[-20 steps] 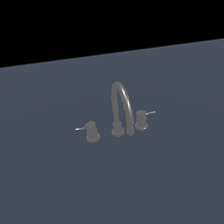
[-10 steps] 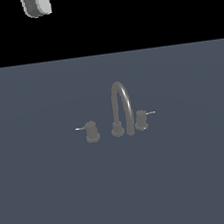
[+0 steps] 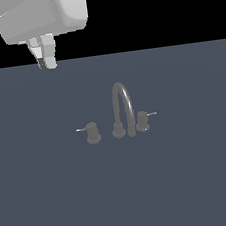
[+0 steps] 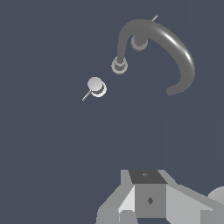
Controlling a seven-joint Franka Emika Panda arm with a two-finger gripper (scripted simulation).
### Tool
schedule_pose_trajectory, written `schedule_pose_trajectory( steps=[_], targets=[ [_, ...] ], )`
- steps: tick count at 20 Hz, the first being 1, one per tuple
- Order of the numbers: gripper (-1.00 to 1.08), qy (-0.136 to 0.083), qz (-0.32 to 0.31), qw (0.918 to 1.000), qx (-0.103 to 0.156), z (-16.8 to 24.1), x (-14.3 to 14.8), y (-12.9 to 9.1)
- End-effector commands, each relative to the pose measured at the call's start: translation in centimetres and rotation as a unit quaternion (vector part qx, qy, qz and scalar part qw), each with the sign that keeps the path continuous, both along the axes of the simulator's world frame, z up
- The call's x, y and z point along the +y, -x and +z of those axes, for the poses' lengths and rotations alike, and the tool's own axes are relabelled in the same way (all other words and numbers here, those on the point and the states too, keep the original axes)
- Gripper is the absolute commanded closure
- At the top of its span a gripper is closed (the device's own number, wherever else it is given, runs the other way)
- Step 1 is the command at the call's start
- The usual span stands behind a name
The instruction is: Turn on the faucet by rotating a designated handle.
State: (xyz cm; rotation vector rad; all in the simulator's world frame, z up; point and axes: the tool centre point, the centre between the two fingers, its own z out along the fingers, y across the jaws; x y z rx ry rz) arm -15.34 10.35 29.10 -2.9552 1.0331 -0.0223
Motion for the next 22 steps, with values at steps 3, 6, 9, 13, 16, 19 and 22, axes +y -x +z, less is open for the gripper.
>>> schedule_pose_trajectory(
  steps=[3, 6, 9, 13, 16, 19, 22],
  targets=[
    [1.08, -0.002, -0.044, 0.999, 0.001, -2.8, 0.9, -1.9],
    [1.08, -0.003, -0.07, 0.9975, 0.001, -4.5, 1.4, -3.0],
    [1.08, -0.004, -0.096, 0.9954, 0.002, -6.1, 1.8, -4.2],
    [1.08, -0.004, -0.128, 0.9918, 0.003, -8.1, 2.2, -5.7],
    [1.08, -0.004, -0.15, 0.9886, 0.003, -9.6, 2.4, -6.8],
    [1.08, -0.004, -0.173, 0.9849, 0.004, -11.1, 2.5, -7.9],
    [1.08, -0.004, -0.196, 0.9805, 0.005, -12.6, 2.6, -9.0]
  ],
)
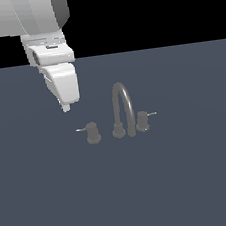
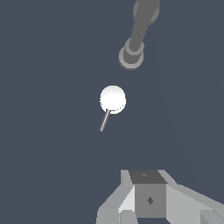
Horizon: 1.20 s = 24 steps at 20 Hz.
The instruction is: Turn on the faucet by rotating a designated handle.
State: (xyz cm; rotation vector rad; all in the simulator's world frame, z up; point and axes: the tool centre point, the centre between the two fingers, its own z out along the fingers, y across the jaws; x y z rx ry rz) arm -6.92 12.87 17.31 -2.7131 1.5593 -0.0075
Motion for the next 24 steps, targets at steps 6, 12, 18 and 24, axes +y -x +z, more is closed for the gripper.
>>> schedule_pose_trajectory(
  steps=[6, 12, 18, 24],
  targets=[
    [1.08, 0.002, -0.064, 0.998, 0.002, -4.1, 0.0, -3.0],
    [1.08, 0.004, -0.114, 0.9935, 0.004, -7.3, -0.4, -5.4],
    [1.08, 0.004, -0.153, 0.9882, 0.005, -9.7, -0.9, -7.3],
    [1.08, 0.004, -0.175, 0.9846, 0.006, -11.0, -1.2, -8.4]
  ],
)
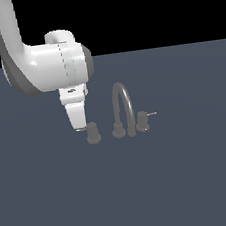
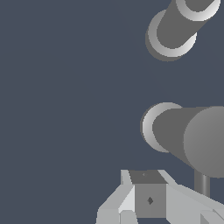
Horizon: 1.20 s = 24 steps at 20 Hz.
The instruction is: Turn on the faucet by rotating a designated handle.
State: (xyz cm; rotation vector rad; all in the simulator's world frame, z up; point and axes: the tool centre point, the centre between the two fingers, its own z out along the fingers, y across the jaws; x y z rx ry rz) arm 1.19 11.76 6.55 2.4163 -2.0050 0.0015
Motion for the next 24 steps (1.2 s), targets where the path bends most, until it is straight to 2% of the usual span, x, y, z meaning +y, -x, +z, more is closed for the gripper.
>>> schedule_pose_trajectory(
  steps=[1, 11, 21, 22, 23, 24],
  targets=[
    [1.08, 0.0, -0.006, 1.0, 0.0, -0.3, -0.1, -0.3],
    [1.08, -0.001, -0.006, 1.0, 0.0, -0.3, -0.1, -0.3],
    [1.08, -0.001, -0.006, 1.0, 0.0, -0.3, 1.2, 3.1],
    [1.08, -0.001, -0.006, 1.0, 0.0, -0.3, 1.2, 3.1],
    [1.08, -0.002, -0.01, 0.9999, -0.005, -0.2, 0.7, 2.2],
    [1.08, -0.002, -0.009, 0.9999, -0.005, -0.2, 0.6, 2.5]
  ],
)
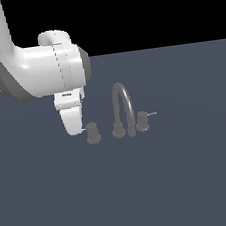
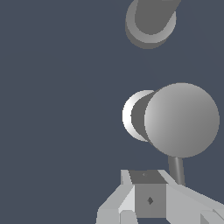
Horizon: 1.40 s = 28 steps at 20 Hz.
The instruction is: Turn on the faucet by rotating a designated handle.
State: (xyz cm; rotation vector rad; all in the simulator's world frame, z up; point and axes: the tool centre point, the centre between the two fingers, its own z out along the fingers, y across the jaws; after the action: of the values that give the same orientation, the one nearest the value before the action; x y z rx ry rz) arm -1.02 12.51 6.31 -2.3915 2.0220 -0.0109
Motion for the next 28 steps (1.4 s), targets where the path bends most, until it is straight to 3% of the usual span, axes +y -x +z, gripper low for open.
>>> schedule_pose_trajectory(
  steps=[1, 11, 13, 23, 24, 25, 28],
  targets=[
    [1.08, 0.001, 0.0, 1.0, 0.002, 0.0, -0.2, 0.7],
    [1.08, 0.001, 0.003, 1.0, 0.005, 0.0, -1.1, 4.1],
    [1.08, -0.003, 0.014, 0.9999, 0.003, -0.1, 0.5, 3.8],
    [1.08, 0.001, 0.004, 1.0, 0.006, 0.0, -4.5, 5.6],
    [1.08, 0.001, 0.004, 1.0, 0.006, 0.0, -4.5, 5.6],
    [1.08, -0.005, 0.026, 0.9996, 0.004, -0.1, -1.6, 5.7],
    [1.08, -0.003, 0.018, 0.9998, 0.005, -0.1, -3.8, 5.1]
  ],
)
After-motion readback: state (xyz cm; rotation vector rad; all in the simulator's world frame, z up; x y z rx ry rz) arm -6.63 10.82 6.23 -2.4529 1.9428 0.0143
